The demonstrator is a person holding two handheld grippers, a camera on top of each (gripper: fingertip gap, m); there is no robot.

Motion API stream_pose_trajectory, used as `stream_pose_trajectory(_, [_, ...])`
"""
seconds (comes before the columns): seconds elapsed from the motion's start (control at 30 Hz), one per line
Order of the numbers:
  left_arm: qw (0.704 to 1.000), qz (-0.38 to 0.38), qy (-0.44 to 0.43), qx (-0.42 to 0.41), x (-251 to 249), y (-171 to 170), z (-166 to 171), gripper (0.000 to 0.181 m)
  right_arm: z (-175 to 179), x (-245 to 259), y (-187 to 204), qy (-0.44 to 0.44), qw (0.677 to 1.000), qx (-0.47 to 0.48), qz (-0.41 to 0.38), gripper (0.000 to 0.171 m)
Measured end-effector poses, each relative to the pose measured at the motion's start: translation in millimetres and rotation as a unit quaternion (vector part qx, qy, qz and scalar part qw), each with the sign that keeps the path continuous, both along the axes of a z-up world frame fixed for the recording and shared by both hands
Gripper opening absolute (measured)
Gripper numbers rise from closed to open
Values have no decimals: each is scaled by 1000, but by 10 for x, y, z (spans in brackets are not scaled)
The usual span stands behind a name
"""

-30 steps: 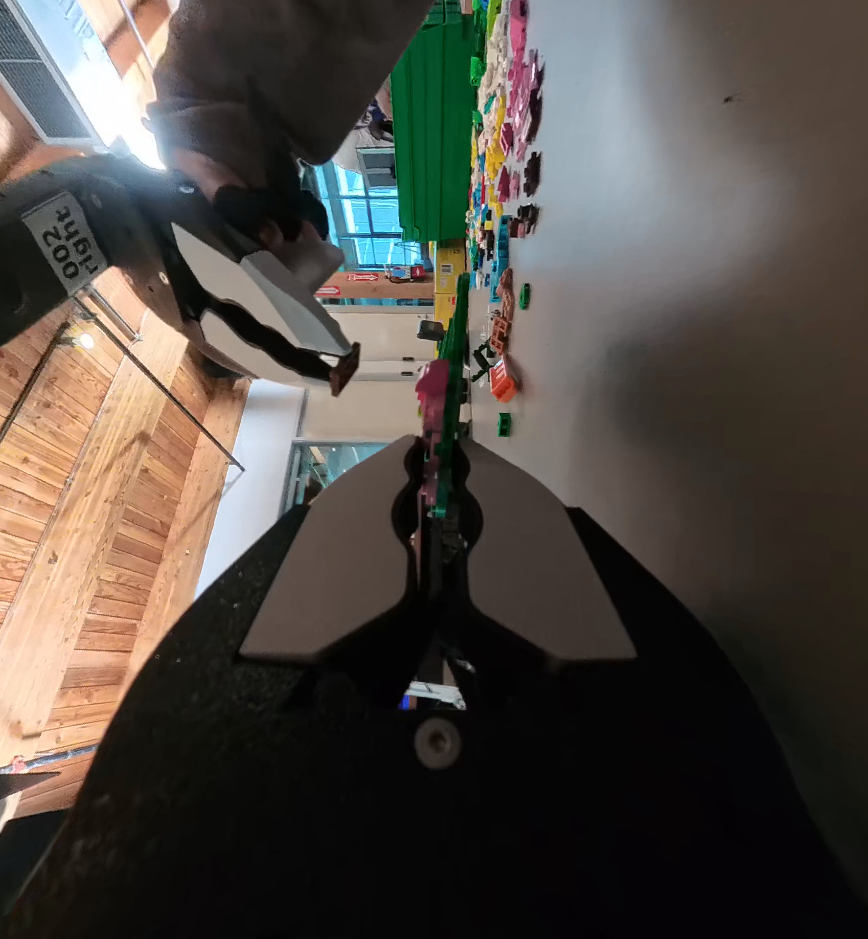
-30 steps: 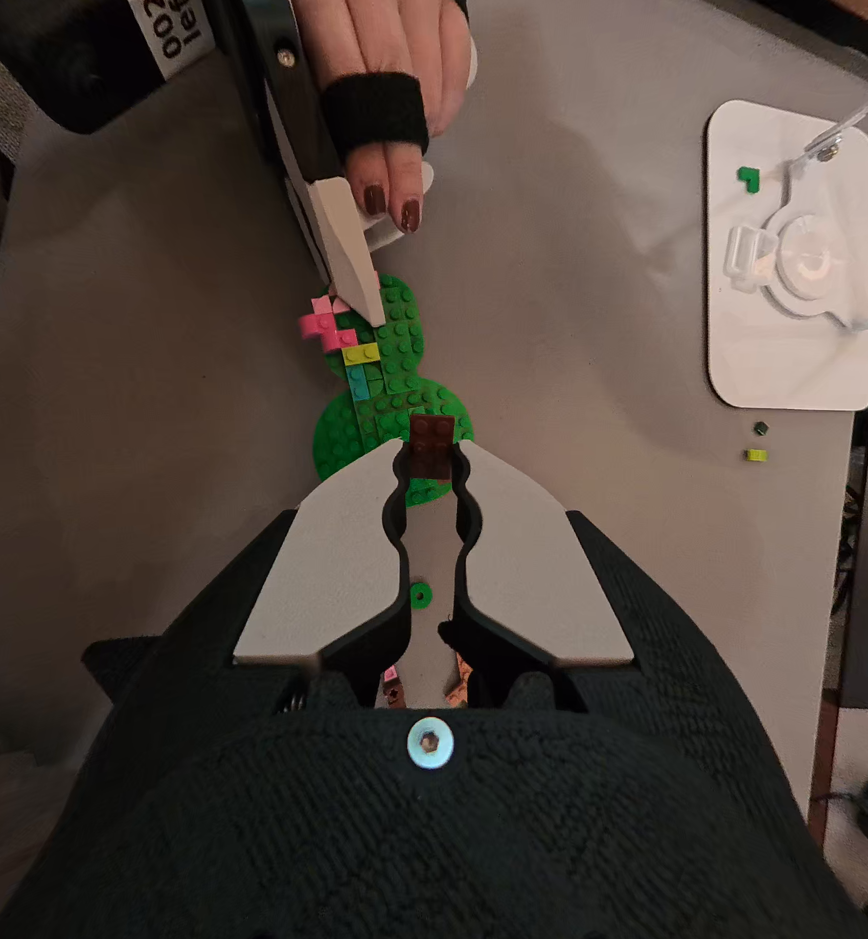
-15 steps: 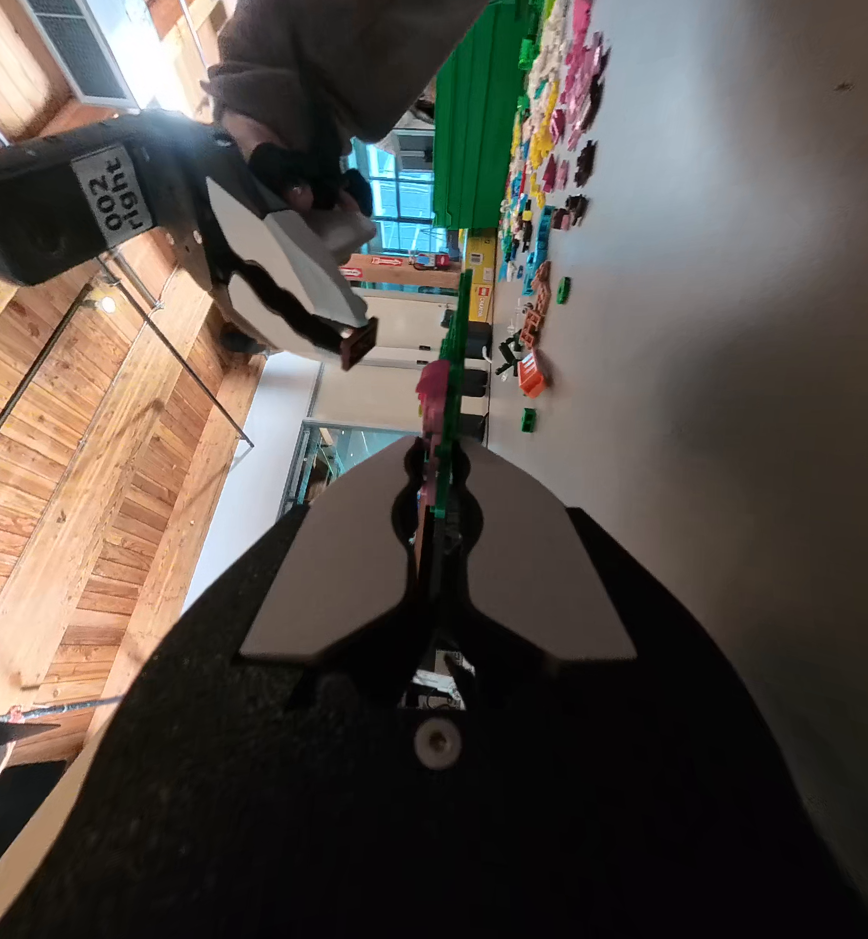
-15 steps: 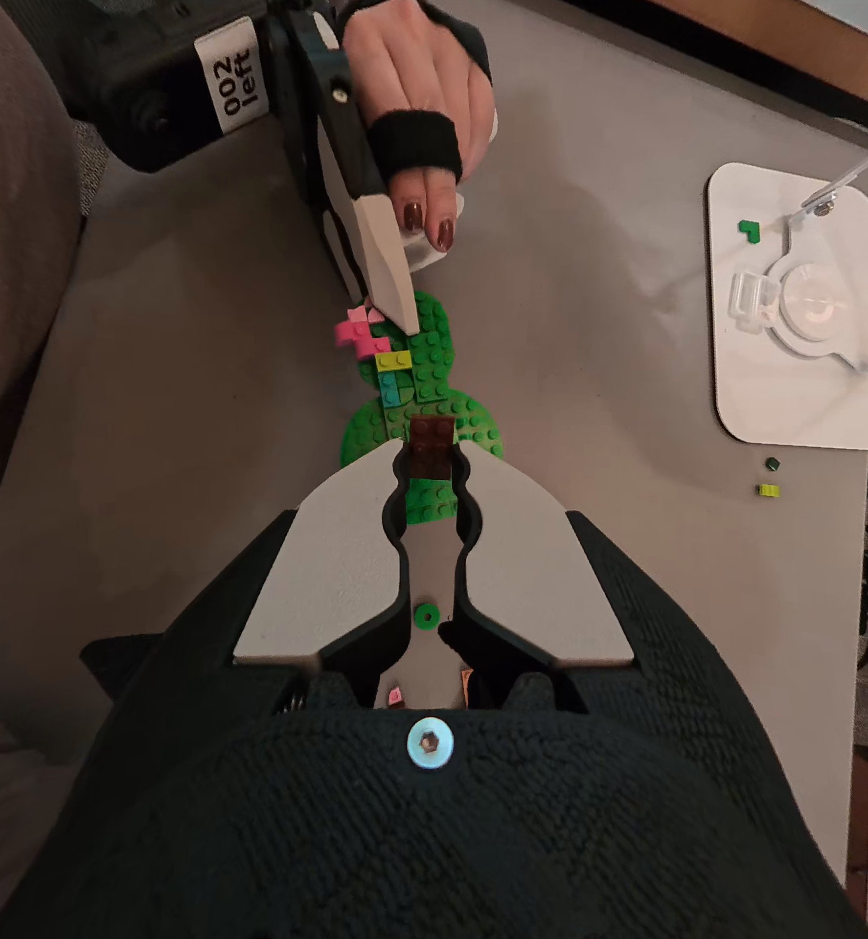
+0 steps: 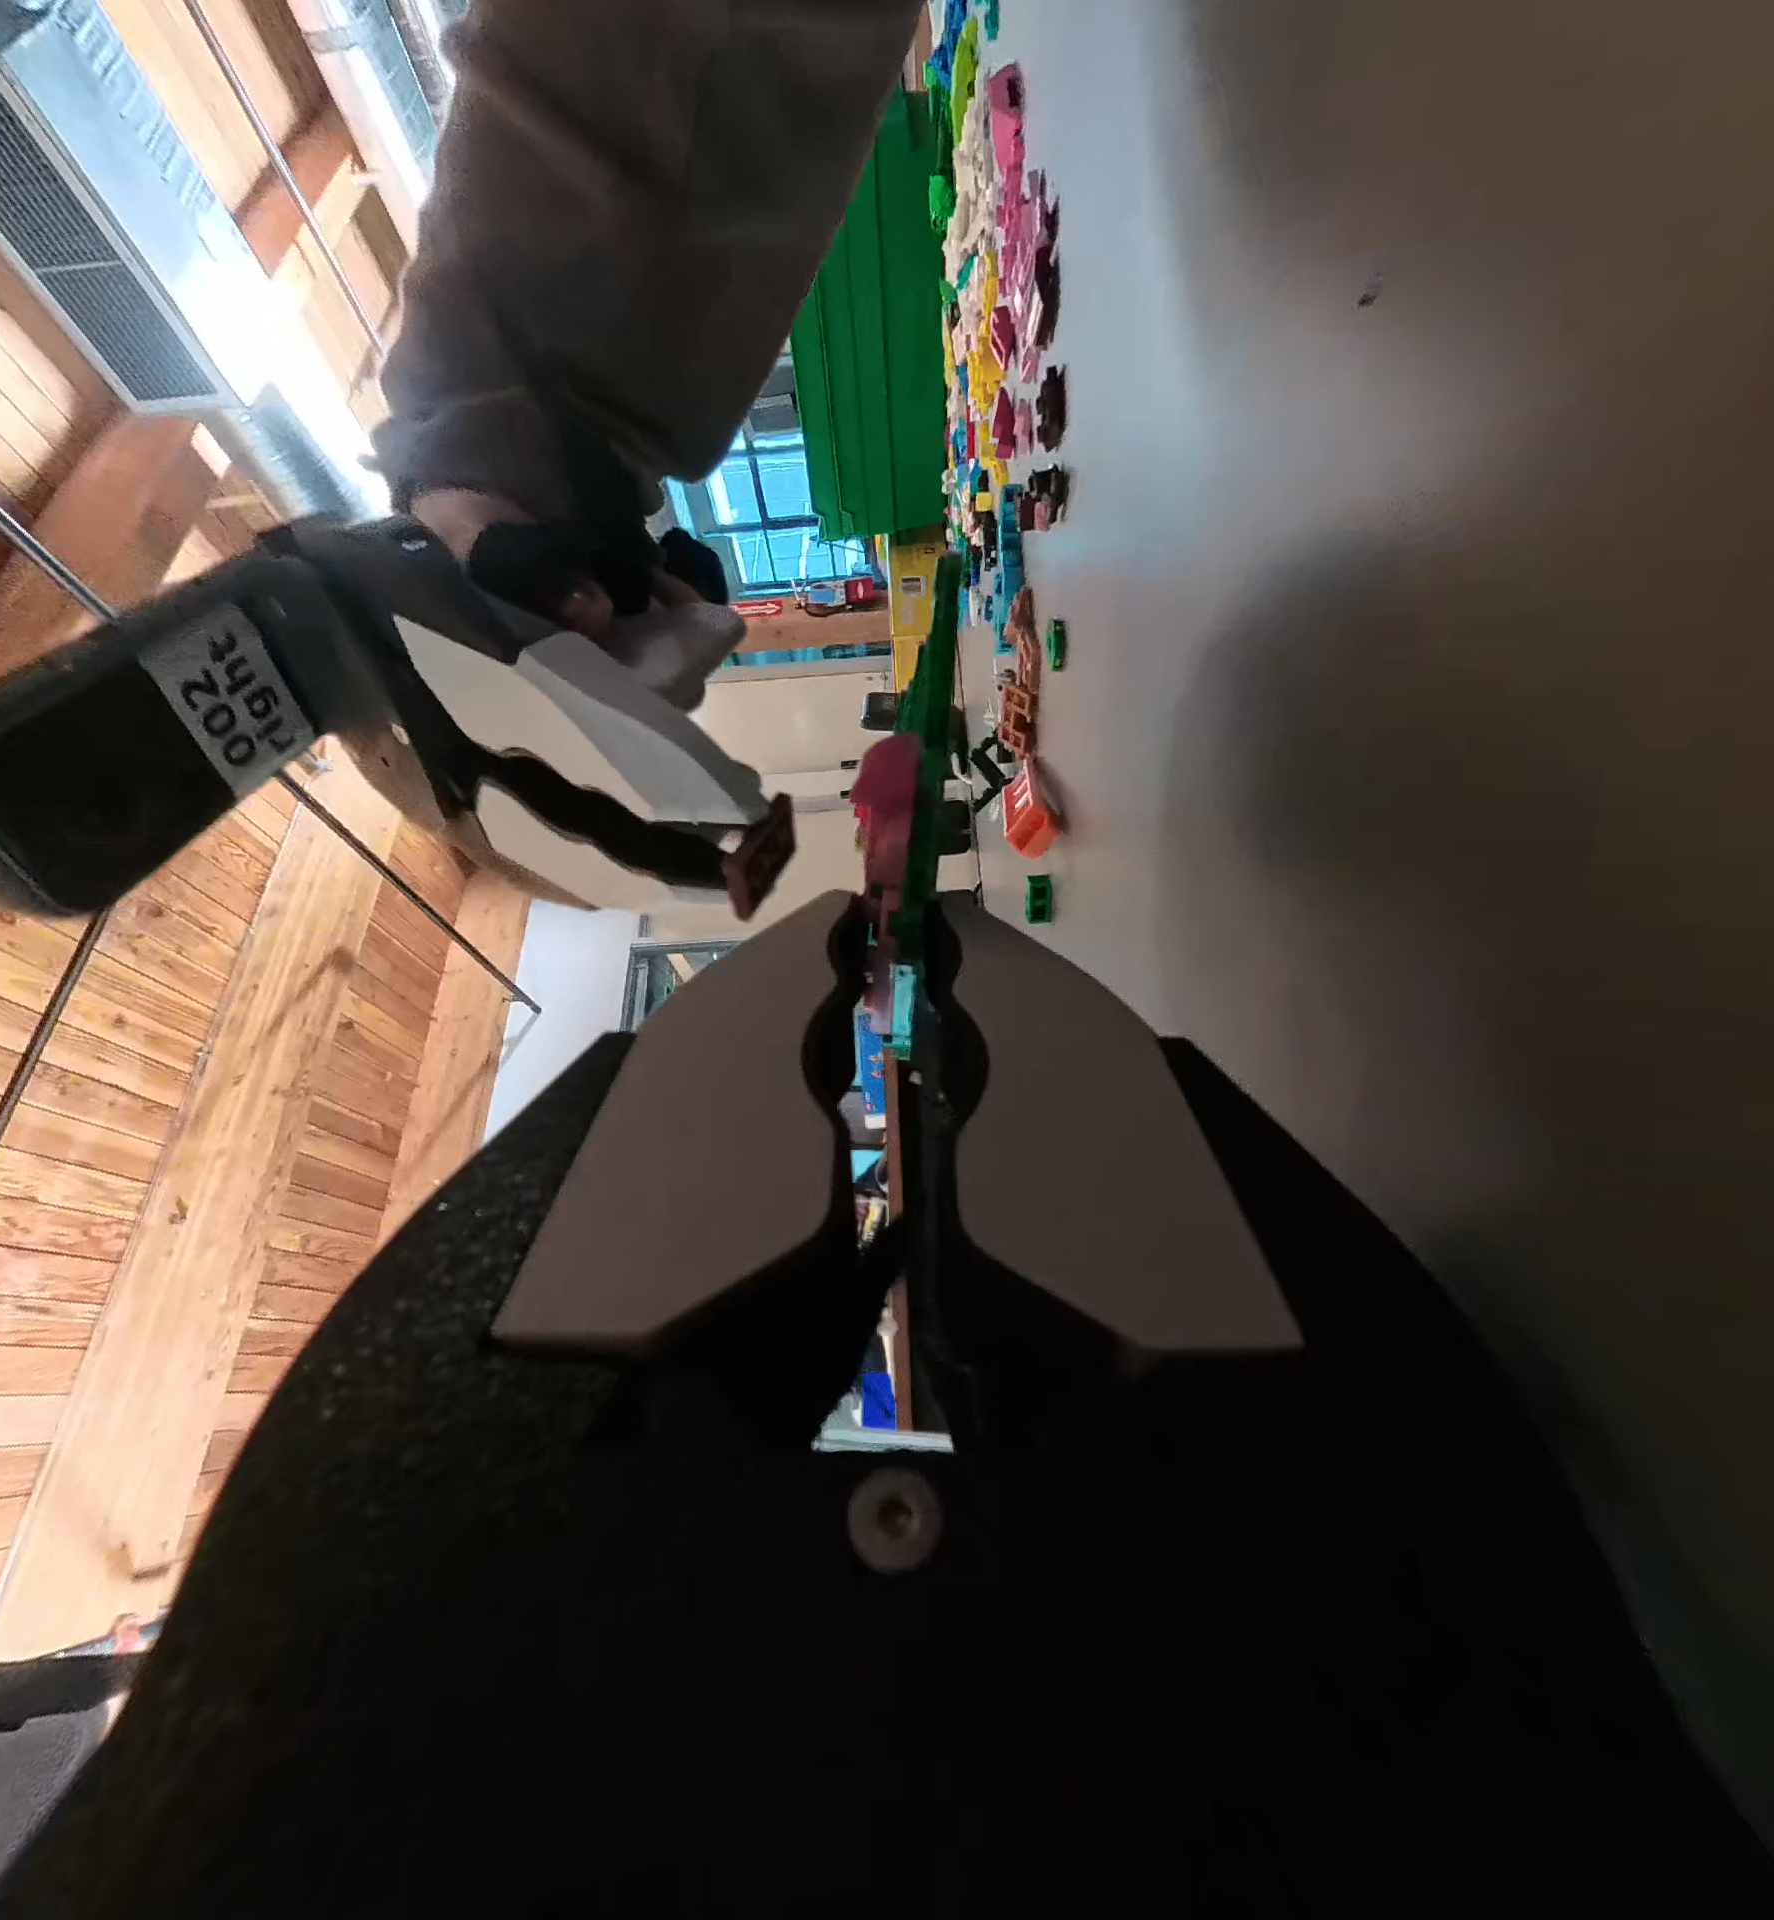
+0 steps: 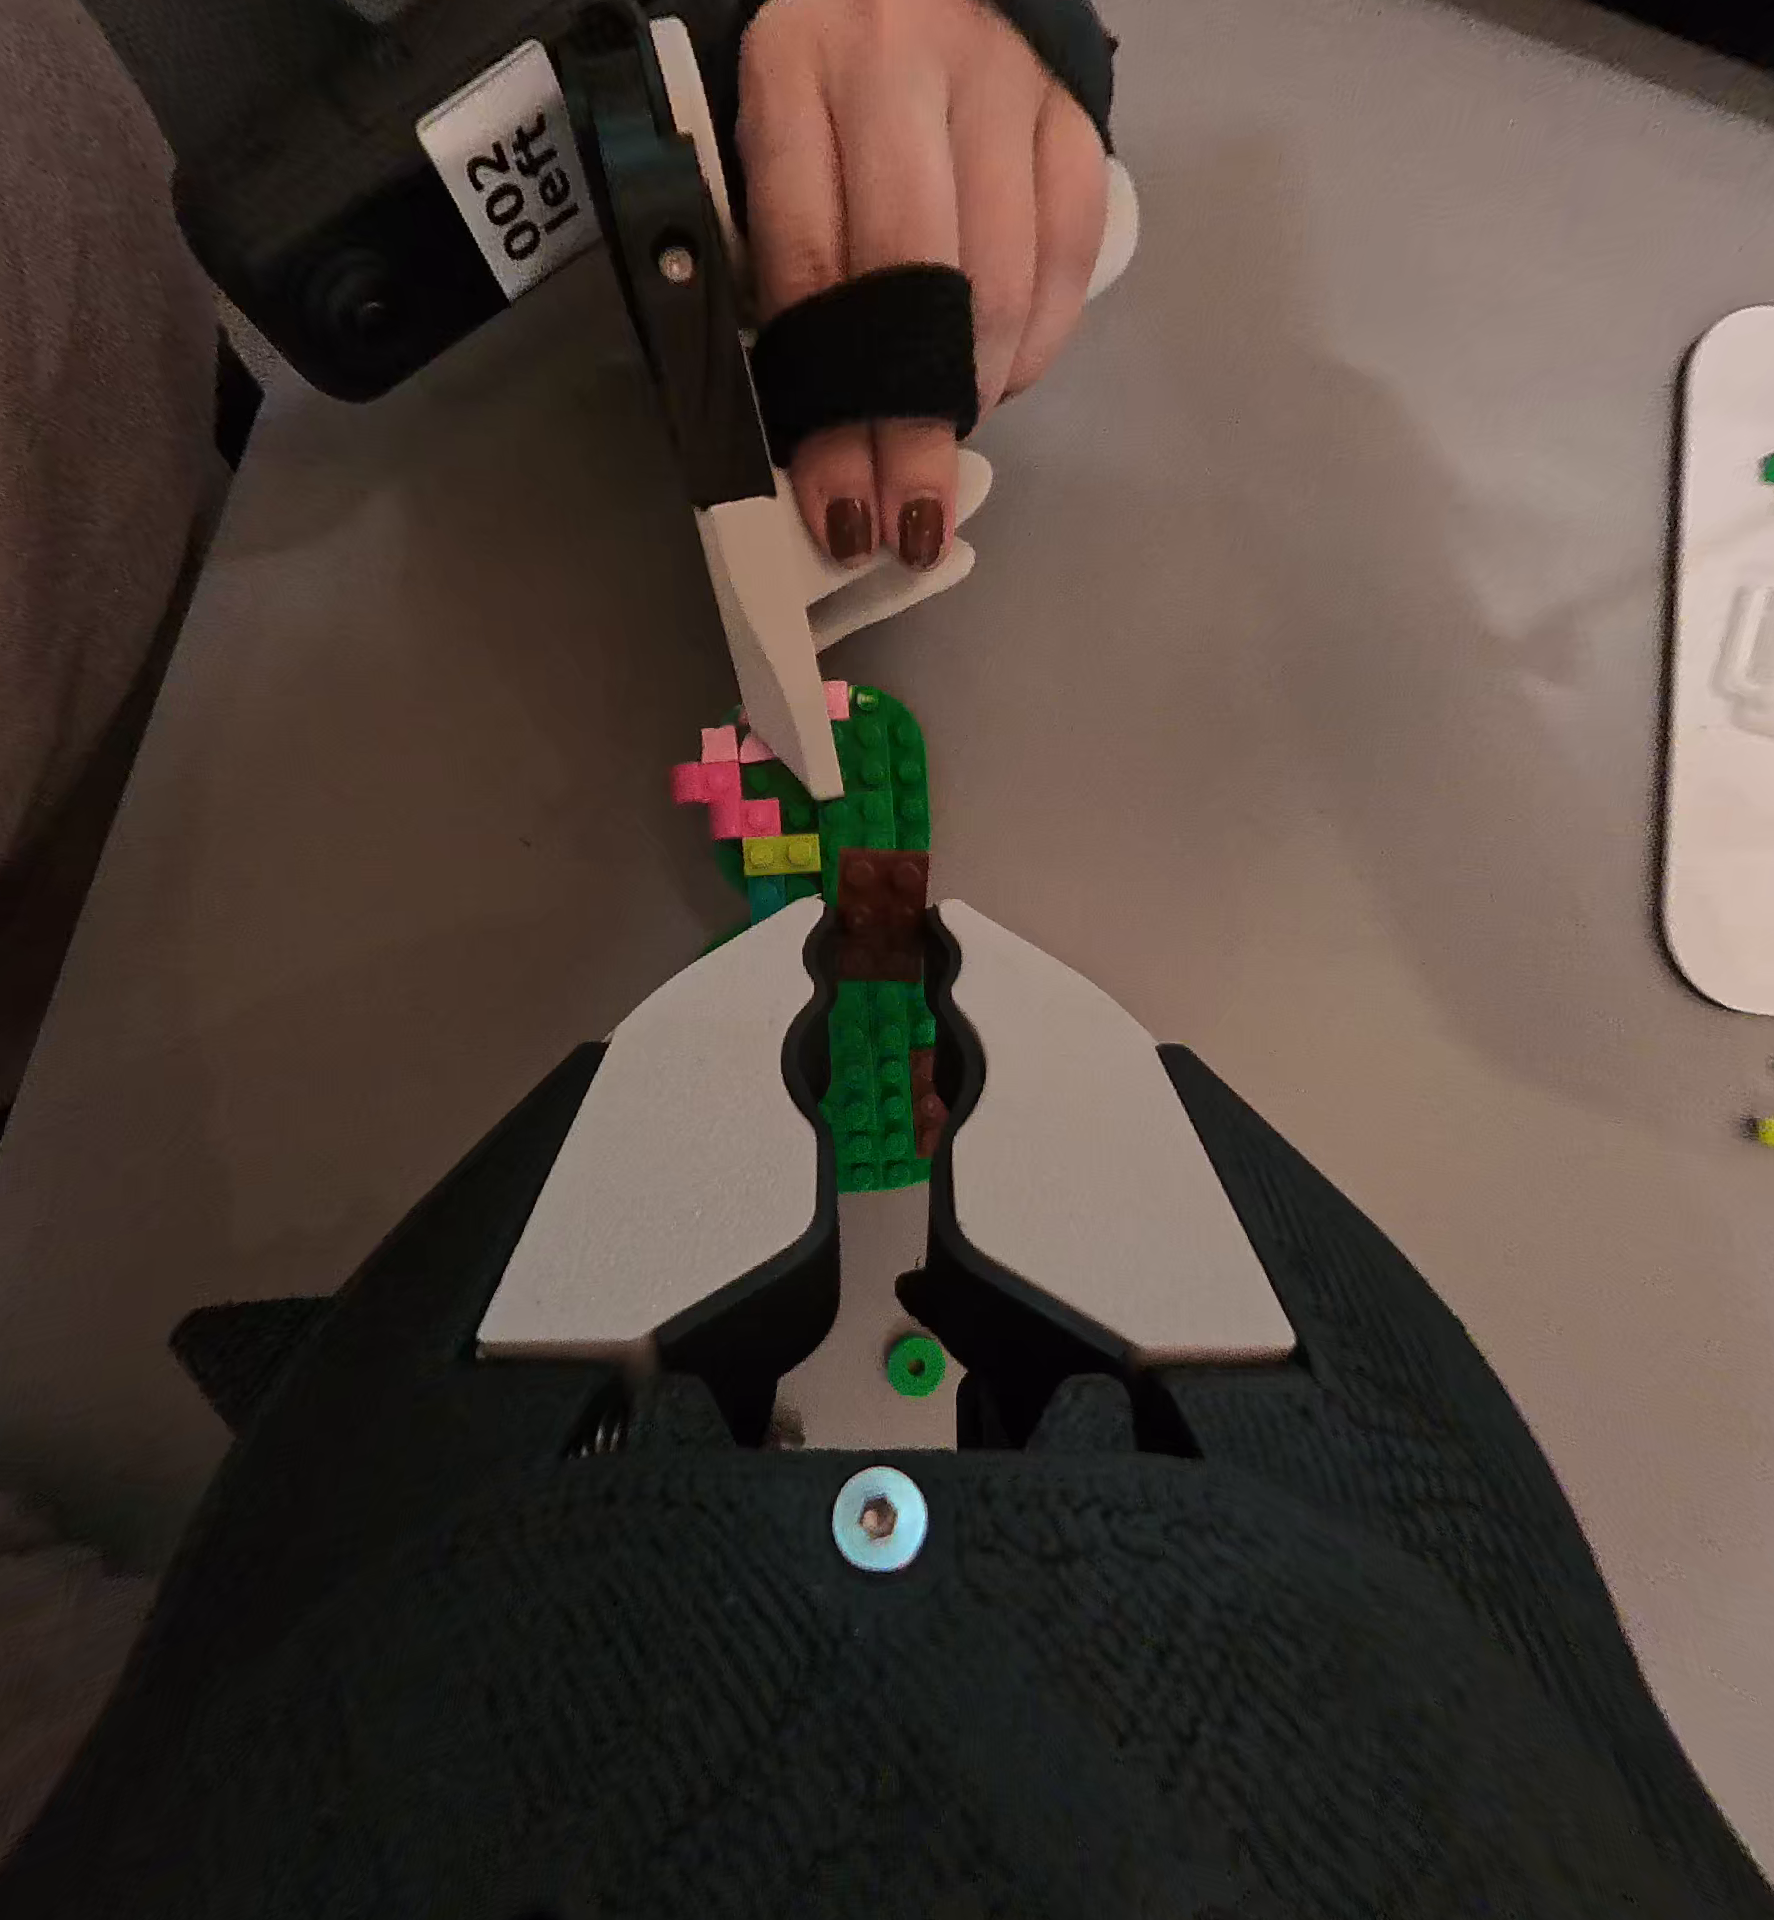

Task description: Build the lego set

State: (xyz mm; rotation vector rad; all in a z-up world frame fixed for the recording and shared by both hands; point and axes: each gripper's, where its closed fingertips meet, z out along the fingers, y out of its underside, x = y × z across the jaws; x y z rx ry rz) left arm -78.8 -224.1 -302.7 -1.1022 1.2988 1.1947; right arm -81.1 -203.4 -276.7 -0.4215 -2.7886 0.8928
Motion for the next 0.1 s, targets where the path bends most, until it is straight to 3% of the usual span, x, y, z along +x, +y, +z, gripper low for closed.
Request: stream_pose_trajectory(0.1, [1000,-2,6,-4,9,3,-27,9,-85,7,-69,-16,1000,3,11,13])
